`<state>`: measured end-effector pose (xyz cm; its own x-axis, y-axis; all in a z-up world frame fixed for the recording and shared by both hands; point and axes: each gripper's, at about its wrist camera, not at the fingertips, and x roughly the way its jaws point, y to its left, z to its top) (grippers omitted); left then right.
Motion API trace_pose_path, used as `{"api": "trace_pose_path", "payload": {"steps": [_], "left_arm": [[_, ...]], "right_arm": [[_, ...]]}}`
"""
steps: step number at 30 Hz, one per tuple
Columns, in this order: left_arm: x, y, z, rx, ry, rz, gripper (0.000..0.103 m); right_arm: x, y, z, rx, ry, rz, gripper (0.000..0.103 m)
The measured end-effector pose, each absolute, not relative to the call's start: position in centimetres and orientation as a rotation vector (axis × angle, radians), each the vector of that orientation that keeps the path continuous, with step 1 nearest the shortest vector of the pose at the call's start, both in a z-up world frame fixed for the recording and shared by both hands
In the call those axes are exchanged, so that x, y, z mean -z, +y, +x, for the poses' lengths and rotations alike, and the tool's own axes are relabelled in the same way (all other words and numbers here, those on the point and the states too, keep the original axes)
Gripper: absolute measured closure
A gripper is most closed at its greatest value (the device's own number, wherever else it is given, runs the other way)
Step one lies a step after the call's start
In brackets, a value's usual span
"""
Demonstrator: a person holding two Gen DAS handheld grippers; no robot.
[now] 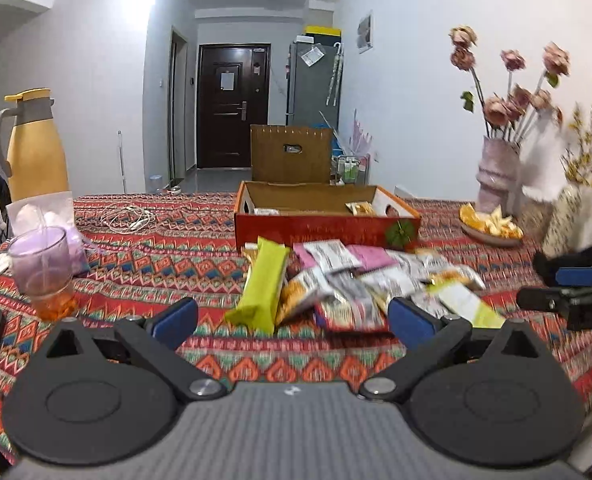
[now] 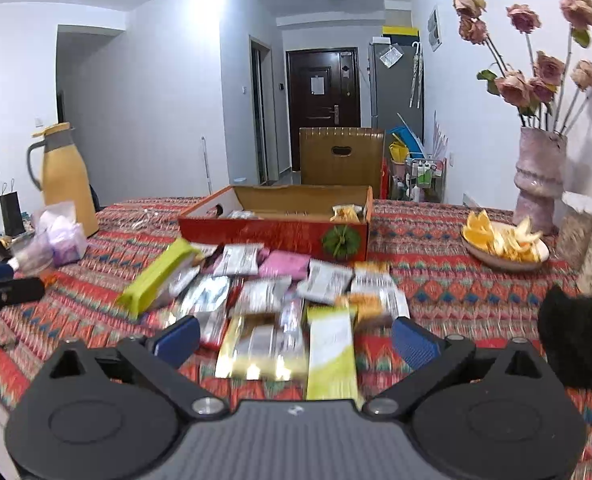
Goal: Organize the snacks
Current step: 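Withdraw both tools back toward the snack pile, then grasp a cookie packet with the left tool while the right tool grasps a white packet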
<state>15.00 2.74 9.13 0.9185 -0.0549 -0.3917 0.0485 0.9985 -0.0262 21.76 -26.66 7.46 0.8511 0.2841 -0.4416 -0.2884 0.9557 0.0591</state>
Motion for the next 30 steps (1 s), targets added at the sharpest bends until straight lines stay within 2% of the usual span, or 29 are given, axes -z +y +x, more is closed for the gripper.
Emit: {"api": "trace_pose_path", "payload": {"steps": [6,12,30], "left_arm": [[-6.9,2.3,10.9,0.047,0.402,-0.001,0.000],[-5.5,2.2,10.7,0.063,0.457,0.005,0.000],[-4.7,3.4,15.1,0.073,0.505,0.003,0.000]], "right_arm": [[-3.9,-27.6,16.6,-0.246,0.497,0.021,0.000],[-1.6,-28.0,13.9,-0.249,0.572,0.037,0.000],[-1.9,-26.4,17.3,-0.252,0.581,-0.025,0.002]]}}
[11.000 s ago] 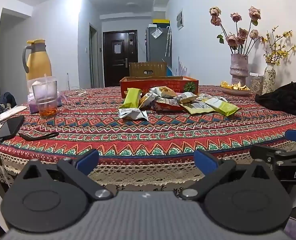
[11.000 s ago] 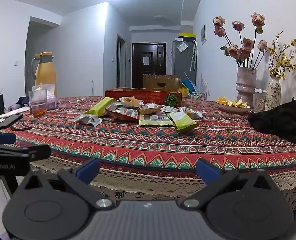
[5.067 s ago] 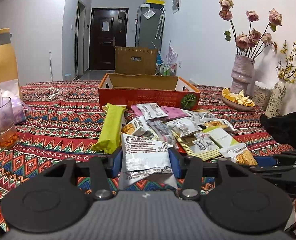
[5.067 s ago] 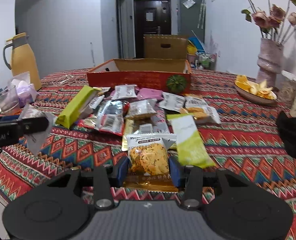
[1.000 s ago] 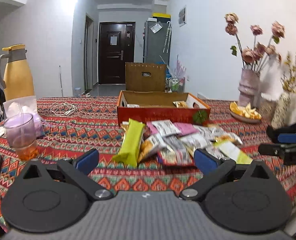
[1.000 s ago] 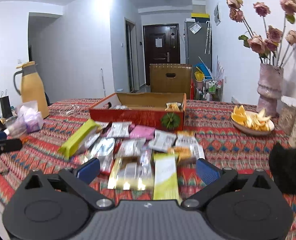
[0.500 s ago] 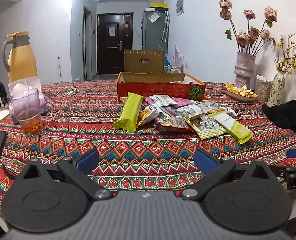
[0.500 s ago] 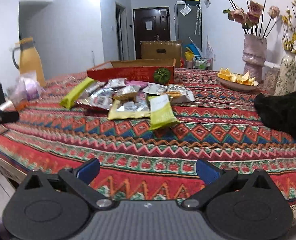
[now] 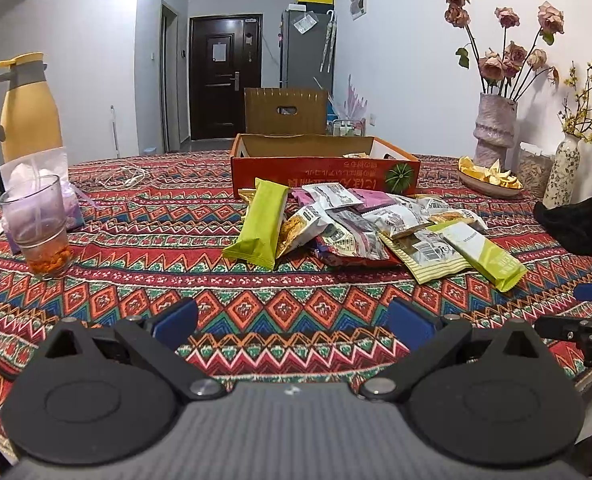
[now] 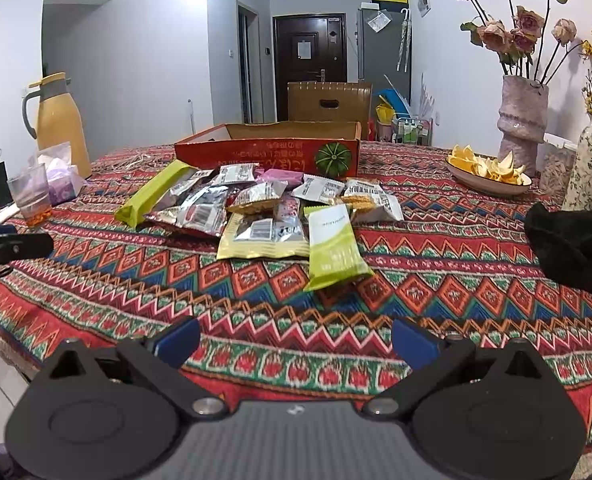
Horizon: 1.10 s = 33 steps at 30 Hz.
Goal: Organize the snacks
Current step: 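Grasp a cookie packet with the left tool while the right tool grasps a white packet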
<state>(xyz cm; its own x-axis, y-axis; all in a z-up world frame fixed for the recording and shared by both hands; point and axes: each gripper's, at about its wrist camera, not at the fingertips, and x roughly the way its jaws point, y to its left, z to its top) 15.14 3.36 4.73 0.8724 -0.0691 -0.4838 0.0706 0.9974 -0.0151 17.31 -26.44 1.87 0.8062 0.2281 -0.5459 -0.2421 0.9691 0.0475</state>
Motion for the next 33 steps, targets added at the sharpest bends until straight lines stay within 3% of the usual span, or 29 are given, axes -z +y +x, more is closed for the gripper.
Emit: {"api": "trace_pose_path", "payload": {"steps": [4,6,15,19,23,33], "left_arm": [[-4.3,3.6,16.8,0.073,0.522,-0.004,0.000],[-4.2,3.6,17.6,0.079,0.530,-0.002,0.000],[-3.6,3.3,21.6,0.104,0.548,0.000,0.001],[-3.9,2.9,24.4,0.118,0.533,0.033,0.015],[-3.7,2.3,28.0,0.161,0.535,0.085,0.023],[-2.2,2.8,34.9,0.317,0.603,0.123,0.031]], "right_arm": [[-1.9,-26.2,18.4,-0.245,0.585,-0.023,0.002],[-1.8,-26.0,19.0,-0.247,0.594,-0.030,0.008],[-2.2,-24.8,22.2,-0.258,0.582,-0.014,0.017],[-2.5,-23.8,24.3,-0.270,0.571,0.006,0.023],[-2.8,-22.5,27.0,-0.291,0.574,-0.010,0.027],[-3.0,-19.2,34.5,-0.353,0.587,-0.035,0.031]]}}
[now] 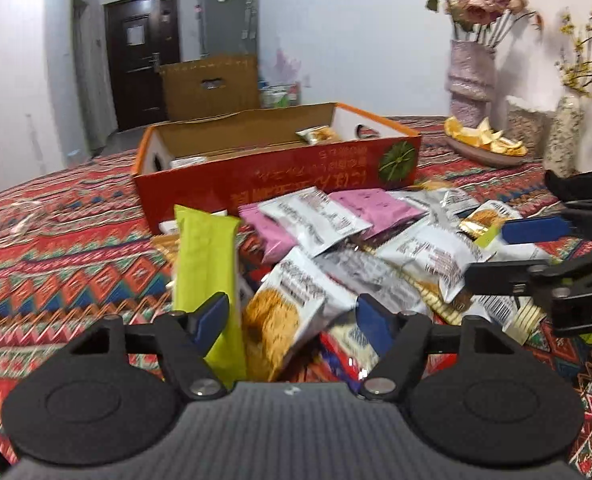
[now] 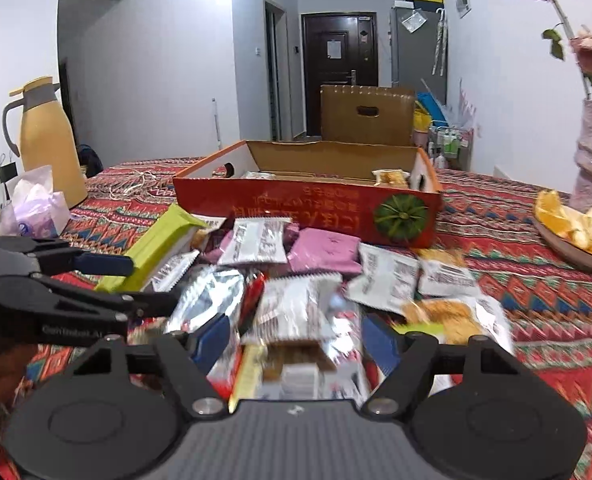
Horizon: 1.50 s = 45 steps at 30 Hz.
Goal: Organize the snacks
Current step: 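Grasp a cookie packet with the left tool while the right tool grasps a white packet, then carry both held packets over the open orange box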
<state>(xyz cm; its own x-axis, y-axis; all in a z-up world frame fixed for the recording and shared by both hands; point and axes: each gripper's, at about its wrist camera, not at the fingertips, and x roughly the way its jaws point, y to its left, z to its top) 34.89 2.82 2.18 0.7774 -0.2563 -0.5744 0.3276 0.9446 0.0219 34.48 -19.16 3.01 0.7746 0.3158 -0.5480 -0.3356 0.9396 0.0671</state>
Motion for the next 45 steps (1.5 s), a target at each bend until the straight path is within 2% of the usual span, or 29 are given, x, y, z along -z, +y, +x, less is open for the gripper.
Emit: {"api": "trace_pose_path", "payload": {"steps": [6,9,10,15,22,25,26,28,31,40,43,45], "left_arm": [[-1.5,3.1,37.8,0.426,0.665,0.043,0.031],[-1.4,3.6,38.0,0.458,0.667,0.039,0.030],[-1.3,3.9,37.9,0.480,0.667,0.040,0.025],[-0.7,5.2,37.6,0.603,0.685,0.036,0.022],[-0.7,5.6,36.1,0.635,0.816,-0.005,0.022],[-0.8,5.7,34.7,0.622,0.819,-0.023,0.032],[-0.8,5.9,34.4,0.615,0.824,-0.039,0.032],[-1.1,6.8,33.5,0.610,0.812,-0.074,0.030],[-1.2,7.4,32.1,0.635,0.809,-0.023,0.020],[-1.0,5.0,26.9,0.566,0.817,0.186,0.019],[-0.7,4.4,26.9,0.496,0.804,0.154,0.018],[-0.6,4.0,27.2,0.444,0.789,0.127,0.022]], "right_arm": [[-2.1,-18.5,37.9,-0.372,0.624,0.008,0.051],[-1.3,-18.9,38.8,-0.352,0.646,0.025,0.054],[-1.0,-19.0,38.9,-0.350,0.651,0.030,0.055],[-0.8,-19.2,38.5,-0.352,0.647,0.006,0.057],[-1.3,-19.9,36.8,-0.343,0.645,-0.014,0.058],[-1.3,-20.5,35.7,-0.341,0.650,-0.012,0.059],[-1.3,-20.6,35.2,-0.339,0.649,-0.015,0.059],[-1.6,-20.8,34.1,-0.332,0.646,-0.031,0.059],[-2.1,-21.2,32.1,-0.336,0.637,-0.046,0.059],[-1.7,-22.1,28.1,-0.335,0.659,-0.048,0.059],[-1.3,-22.4,27.5,-0.333,0.670,-0.034,0.059],[-1.0,-22.3,27.4,-0.329,0.673,-0.040,0.059]]}}
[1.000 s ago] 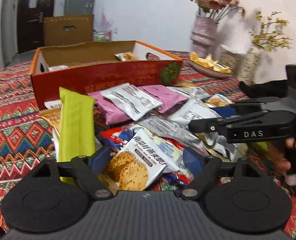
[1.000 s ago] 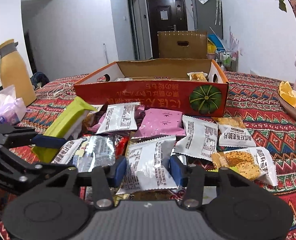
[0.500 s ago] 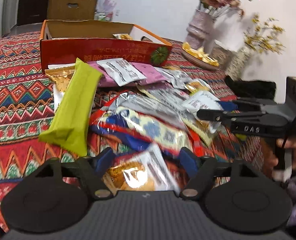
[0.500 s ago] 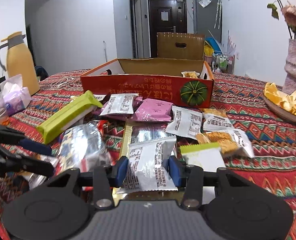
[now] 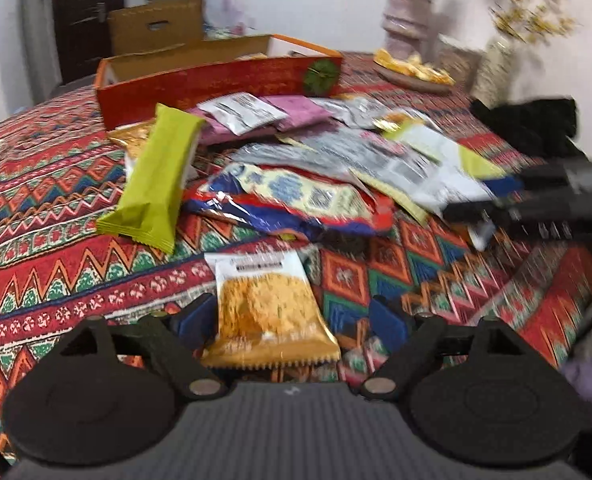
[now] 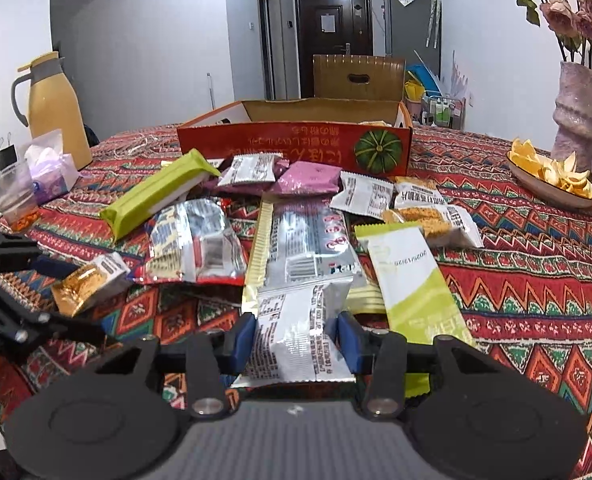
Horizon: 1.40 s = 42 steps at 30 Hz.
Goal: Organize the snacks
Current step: 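Carry both held packets over the open orange box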
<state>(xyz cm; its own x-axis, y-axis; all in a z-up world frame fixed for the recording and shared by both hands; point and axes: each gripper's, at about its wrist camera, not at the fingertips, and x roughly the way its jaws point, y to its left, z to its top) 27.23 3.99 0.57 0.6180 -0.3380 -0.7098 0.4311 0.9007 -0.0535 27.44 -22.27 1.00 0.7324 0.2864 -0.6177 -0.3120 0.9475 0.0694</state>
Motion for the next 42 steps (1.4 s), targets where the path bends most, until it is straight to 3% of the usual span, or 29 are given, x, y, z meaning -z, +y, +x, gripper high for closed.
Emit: {"api": "trace_pose_path", "payload": {"steps": [2,5,16,23,35,42], "left_arm": [[-0.7,3.6,27.3,0.387,0.772,0.127,0.054],[-1.0,3.5,26.8,0.397,0.778,0.108,0.062],[-3.7,4.6,23.3,0.358,0.760,-0.004,0.062],[-6.4,4.3,26.0,0.314,0.698,-0.039,0.062],[-15.0,5.1,43.8,0.233,0.592,-0.052,0.062],[-14.6,5.7,56.7,0.208,0.656,-0.073,0.062]], "right_arm": [[-1.0,-22.3,27.2,-0.325,0.670,-0.043,0.060],[-1.1,-22.4,26.5,-0.325,0.669,-0.051,0.060],[-2.8,-23.2,23.9,-0.339,0.630,-0.041,0.061],[-4.3,-23.7,26.3,-0.367,0.613,-0.003,0.062],[-13.6,-24.3,42.7,-0.423,0.484,0.043,0.062],[-15.2,-23.0,56.8,-0.442,0.547,0.092,0.062]]}}
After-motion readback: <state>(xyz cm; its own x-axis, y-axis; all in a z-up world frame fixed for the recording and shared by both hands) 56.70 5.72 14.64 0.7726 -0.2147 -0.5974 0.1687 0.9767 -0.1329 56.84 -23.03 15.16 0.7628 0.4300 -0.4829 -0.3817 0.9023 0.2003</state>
